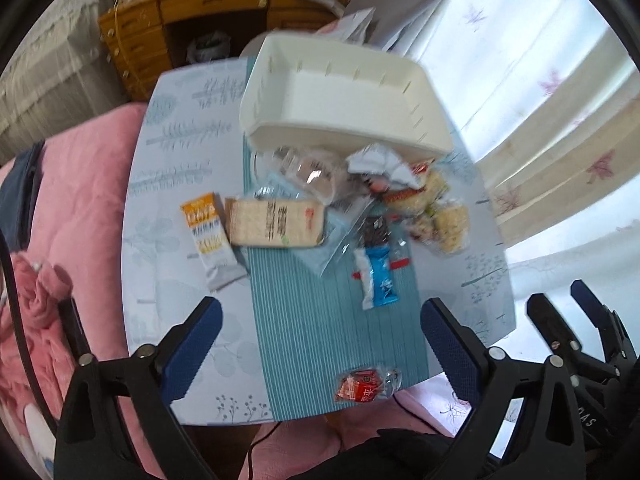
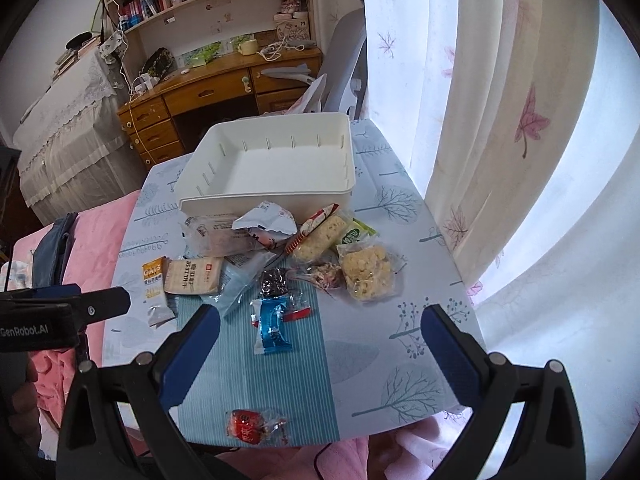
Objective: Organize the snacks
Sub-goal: 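Grasp the clear puffed-snack bag with the right tool while the left tool grasps the red-wrapped candy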
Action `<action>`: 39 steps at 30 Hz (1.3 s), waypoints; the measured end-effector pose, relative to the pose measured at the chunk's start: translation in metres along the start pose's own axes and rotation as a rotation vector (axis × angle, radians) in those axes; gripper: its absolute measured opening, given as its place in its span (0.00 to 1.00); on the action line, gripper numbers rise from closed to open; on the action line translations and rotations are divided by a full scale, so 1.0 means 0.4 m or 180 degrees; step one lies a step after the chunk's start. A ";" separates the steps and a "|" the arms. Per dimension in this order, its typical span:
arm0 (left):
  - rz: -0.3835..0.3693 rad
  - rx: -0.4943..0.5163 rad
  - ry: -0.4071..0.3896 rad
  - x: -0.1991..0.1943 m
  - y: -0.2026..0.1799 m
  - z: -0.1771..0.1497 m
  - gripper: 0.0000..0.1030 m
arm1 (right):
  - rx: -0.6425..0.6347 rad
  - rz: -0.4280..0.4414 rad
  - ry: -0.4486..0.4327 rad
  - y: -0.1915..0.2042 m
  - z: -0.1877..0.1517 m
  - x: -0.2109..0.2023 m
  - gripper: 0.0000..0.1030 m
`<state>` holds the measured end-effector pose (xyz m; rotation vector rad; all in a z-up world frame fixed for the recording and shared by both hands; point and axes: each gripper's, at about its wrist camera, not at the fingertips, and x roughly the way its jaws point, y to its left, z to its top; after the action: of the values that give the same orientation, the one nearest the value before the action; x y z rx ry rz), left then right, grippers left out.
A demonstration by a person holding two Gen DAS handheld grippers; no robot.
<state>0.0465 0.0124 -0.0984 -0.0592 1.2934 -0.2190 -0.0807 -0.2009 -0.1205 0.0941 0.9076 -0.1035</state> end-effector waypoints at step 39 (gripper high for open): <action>-0.0496 -0.3743 0.1559 0.434 0.009 -0.429 0.67 | -0.0395 0.0537 0.1610 -0.217 0.088 0.611 0.78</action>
<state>-0.0729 -0.0044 -0.3106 -1.1662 1.7520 0.4506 0.0850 -0.3036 -0.2953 0.0820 1.4037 0.1410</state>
